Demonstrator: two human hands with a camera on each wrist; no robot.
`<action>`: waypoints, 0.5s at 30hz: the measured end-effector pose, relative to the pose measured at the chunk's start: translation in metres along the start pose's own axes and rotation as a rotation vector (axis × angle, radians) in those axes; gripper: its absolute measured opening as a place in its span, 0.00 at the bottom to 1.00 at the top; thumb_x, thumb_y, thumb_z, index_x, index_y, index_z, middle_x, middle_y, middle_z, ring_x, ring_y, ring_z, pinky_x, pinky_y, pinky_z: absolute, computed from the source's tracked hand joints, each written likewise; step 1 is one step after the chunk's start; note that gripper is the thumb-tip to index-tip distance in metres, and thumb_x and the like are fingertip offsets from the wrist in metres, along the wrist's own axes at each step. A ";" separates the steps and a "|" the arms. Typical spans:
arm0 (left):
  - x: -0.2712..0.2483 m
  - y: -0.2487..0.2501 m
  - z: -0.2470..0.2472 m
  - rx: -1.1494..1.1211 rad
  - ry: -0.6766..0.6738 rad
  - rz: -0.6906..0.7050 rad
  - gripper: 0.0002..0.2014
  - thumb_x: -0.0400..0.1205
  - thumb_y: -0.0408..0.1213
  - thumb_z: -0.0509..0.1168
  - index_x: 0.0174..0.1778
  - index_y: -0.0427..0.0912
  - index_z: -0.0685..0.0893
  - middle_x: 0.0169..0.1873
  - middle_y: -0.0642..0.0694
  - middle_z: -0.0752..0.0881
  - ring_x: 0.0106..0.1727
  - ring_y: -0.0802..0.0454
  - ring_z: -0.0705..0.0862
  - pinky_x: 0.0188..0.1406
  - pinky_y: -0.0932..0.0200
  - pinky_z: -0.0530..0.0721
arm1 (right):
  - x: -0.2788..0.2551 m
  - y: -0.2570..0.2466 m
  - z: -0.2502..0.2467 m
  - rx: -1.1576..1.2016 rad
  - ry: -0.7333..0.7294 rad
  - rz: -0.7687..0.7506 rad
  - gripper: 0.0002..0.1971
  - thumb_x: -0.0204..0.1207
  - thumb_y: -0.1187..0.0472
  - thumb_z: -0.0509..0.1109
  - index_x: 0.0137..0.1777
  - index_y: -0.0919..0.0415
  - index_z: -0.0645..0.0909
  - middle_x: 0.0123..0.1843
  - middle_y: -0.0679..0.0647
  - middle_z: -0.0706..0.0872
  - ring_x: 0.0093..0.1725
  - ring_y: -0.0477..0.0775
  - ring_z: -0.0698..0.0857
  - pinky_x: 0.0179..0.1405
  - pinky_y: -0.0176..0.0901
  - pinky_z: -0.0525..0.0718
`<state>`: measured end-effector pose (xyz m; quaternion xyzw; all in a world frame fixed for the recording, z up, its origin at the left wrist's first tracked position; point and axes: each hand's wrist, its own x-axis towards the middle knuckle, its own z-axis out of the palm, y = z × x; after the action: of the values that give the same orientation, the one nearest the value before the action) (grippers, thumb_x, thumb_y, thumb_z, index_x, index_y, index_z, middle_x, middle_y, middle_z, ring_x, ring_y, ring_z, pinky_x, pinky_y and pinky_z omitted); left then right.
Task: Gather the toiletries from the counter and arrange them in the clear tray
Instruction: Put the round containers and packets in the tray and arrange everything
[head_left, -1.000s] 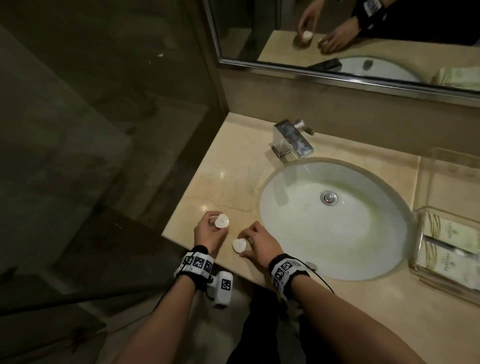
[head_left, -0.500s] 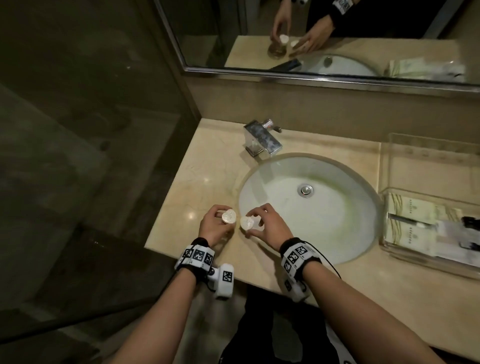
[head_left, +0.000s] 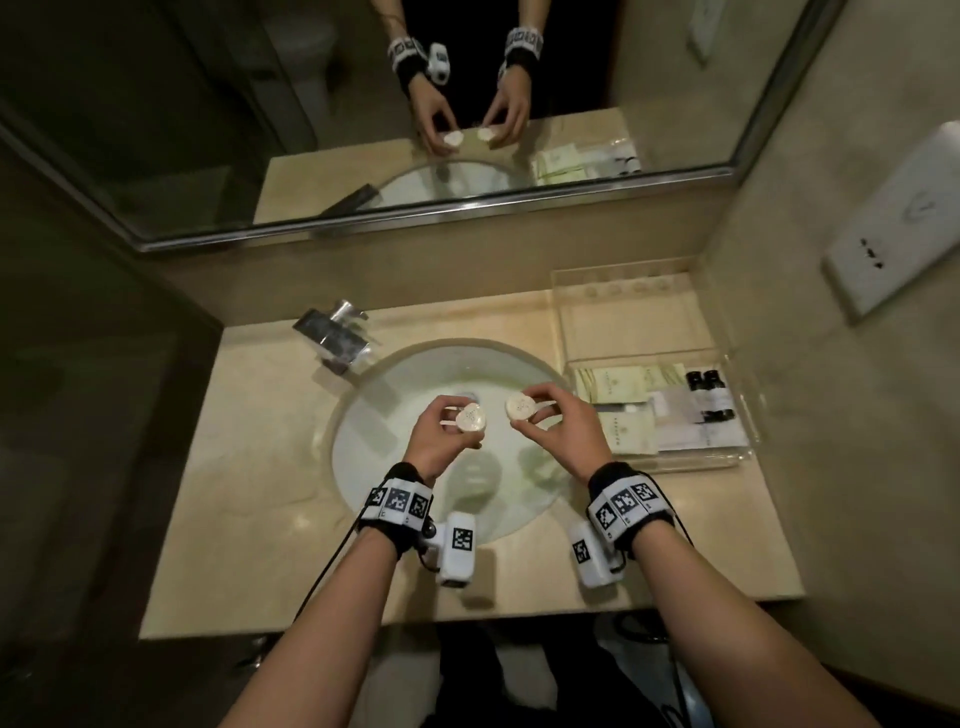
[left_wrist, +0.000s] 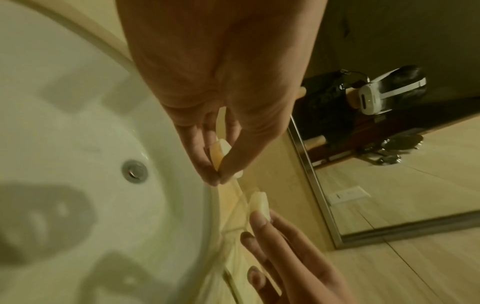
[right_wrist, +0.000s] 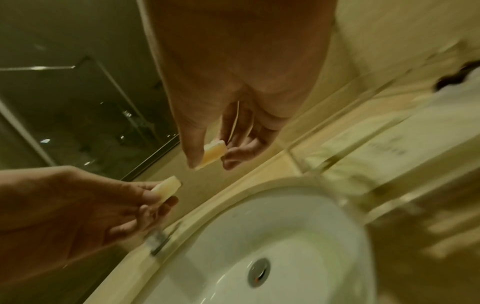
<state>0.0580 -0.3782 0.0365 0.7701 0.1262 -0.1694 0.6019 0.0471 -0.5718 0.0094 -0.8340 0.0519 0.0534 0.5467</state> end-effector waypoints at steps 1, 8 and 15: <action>0.002 0.008 0.017 -0.001 -0.020 0.008 0.20 0.71 0.17 0.71 0.58 0.33 0.81 0.45 0.41 0.81 0.37 0.50 0.84 0.34 0.63 0.88 | -0.001 0.005 -0.019 0.018 0.034 0.027 0.20 0.66 0.56 0.83 0.57 0.52 0.83 0.54 0.44 0.88 0.41 0.38 0.87 0.41 0.29 0.83; 0.016 0.048 0.119 0.060 -0.189 0.052 0.21 0.73 0.23 0.74 0.62 0.32 0.80 0.48 0.46 0.81 0.37 0.54 0.83 0.35 0.67 0.87 | -0.010 0.039 -0.118 0.122 0.189 0.159 0.19 0.70 0.57 0.81 0.59 0.51 0.81 0.51 0.46 0.88 0.46 0.44 0.88 0.31 0.26 0.81; 0.041 0.059 0.176 0.286 -0.272 0.171 0.22 0.69 0.28 0.78 0.59 0.38 0.81 0.53 0.47 0.80 0.45 0.51 0.80 0.30 0.76 0.80 | -0.008 0.075 -0.156 0.113 0.324 0.277 0.20 0.69 0.57 0.81 0.59 0.55 0.81 0.52 0.48 0.86 0.45 0.46 0.87 0.43 0.34 0.83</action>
<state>0.0998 -0.5639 0.0329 0.8256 -0.0472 -0.2361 0.5103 0.0336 -0.7446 0.0041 -0.7846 0.2560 -0.0099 0.5645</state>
